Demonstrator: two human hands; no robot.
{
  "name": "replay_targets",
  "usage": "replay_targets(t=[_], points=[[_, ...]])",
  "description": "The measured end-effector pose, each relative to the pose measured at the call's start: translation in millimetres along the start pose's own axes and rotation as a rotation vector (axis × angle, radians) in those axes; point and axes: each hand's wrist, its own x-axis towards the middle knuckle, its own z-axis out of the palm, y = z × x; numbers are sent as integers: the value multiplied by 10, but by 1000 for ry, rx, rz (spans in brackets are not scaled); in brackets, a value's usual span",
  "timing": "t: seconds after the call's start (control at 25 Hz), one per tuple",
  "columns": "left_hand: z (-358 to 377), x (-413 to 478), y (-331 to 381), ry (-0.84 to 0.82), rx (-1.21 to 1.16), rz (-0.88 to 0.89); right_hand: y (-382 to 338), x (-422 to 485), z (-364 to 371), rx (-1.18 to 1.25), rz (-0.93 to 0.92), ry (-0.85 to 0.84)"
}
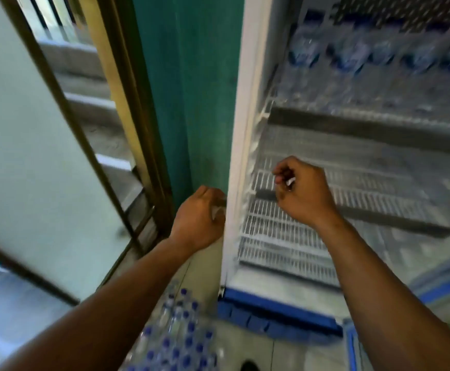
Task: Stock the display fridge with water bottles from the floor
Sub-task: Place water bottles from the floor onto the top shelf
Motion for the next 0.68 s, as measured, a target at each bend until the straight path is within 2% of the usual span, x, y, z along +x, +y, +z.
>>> replay_targets(t=[0.08,0.32,0.52,0.68], points=[[38,-540,-474,-92,7,-96,13,-463,610,-17,111,-136],[189,-2243,-1633,-385,-27,-392,-4,-1899,2226,-41,418,-369],[549,-3401,-2357,-513,3,-631,250,-2996,3322,-54,669,-564],[1129,-4285,-3160,-567,60,-871,704,-3994,4578,-51,727,-771]])
